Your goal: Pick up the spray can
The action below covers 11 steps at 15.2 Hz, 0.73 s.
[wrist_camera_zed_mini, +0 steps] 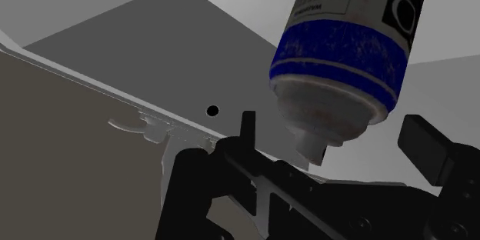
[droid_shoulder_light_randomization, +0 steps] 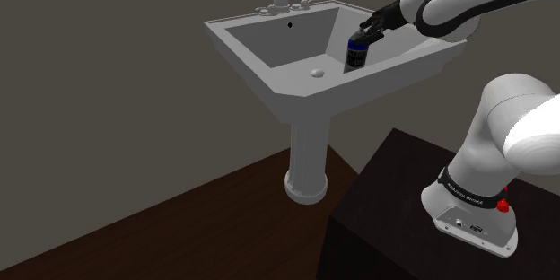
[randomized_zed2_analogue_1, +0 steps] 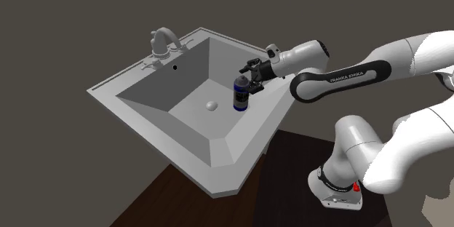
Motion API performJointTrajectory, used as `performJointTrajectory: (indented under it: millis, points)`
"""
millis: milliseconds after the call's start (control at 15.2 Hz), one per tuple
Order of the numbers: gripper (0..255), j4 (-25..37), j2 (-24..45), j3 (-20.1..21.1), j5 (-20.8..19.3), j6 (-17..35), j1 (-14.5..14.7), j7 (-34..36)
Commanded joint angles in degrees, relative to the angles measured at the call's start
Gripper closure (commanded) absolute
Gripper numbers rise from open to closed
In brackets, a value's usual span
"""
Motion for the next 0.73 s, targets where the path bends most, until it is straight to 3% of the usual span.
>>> performJointTrajectory:
  millis: [0,66,132,660]
  points:
    - [0,-0.35,0.68,-0.72,0.02,1.22,0.61,-0.22]
    - [0,-0.36,0.68,-0.72,0.02,1.22,0.6,-0.22]
    - [255,-0.27,0.78,-0.76,0.05,1.27,0.72,-0.21]
    - [255,-0.21,0.76,-0.77,0.06,1.19,0.73,-0.22]
